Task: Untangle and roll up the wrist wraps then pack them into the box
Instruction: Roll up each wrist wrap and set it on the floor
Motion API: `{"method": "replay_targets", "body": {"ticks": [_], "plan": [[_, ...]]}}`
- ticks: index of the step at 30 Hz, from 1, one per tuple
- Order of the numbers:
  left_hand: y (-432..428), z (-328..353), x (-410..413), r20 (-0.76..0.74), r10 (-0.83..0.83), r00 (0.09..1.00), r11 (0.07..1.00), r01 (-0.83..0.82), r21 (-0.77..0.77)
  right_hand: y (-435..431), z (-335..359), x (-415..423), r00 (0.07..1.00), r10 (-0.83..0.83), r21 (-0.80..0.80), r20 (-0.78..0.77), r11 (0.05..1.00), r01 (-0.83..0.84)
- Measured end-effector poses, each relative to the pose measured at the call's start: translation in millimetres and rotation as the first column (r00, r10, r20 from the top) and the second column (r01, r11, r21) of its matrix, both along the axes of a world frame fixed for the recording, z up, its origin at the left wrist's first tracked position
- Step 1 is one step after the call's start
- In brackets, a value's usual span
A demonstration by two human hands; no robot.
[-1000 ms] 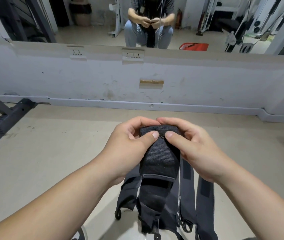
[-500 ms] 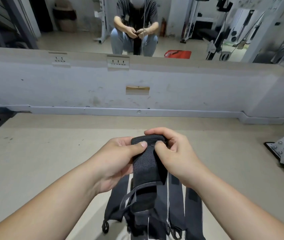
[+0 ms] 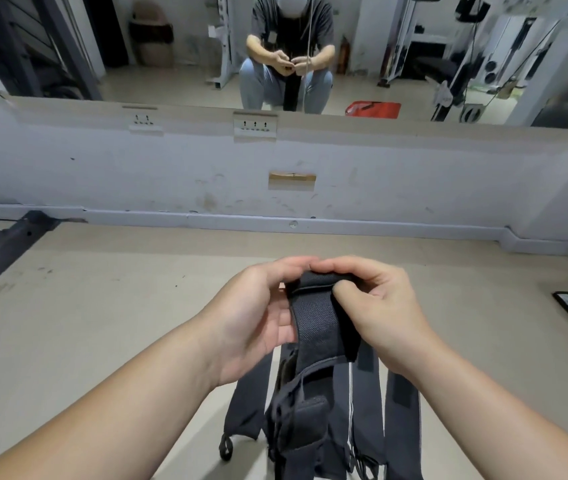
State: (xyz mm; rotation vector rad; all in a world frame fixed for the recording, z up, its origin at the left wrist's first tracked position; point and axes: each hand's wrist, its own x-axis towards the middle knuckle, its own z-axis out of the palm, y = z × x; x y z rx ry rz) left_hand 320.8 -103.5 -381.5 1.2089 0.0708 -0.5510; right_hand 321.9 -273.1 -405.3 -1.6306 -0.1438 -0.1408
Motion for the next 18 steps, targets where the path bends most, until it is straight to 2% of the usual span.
{"method": "replay_targets", "body": {"ticks": [3, 6, 8, 14, 18], "plan": [[-5, -9, -3, 0.102, 0.074, 0.992, 0.991, -0.085, 0.104, 6, -3, -1, 0.999, -0.013, -0.021, 0.032, 1.0, 0.013], [-10, -14, -5, 0.179, 0.164, 0.97, 0.978, -0.184, 0.1, 9, -7, 0, 0.997, -0.061, -0.01, 0.048, 0.998, 0.061], [-11, -13, -5, 0.197, 0.212, 0.957, 0.967, -0.234, 0.096, 11, -9, 1, 0.998, -0.065, 0.042, -0.009, 0.997, 0.065], [-12, -14, -5, 0.269, 0.264, 0.926, 0.928, -0.32, 0.191, 7, -3, 1, 0.948, 0.142, 0.369, -0.285, 0.929, -0.028], [-8, -17, -6, 0.448, 0.165, 0.878, 0.903, -0.318, 0.289, 6, -2, -1, 0.917, 0.246, 0.27, -0.315, 0.949, -0.162]]}}
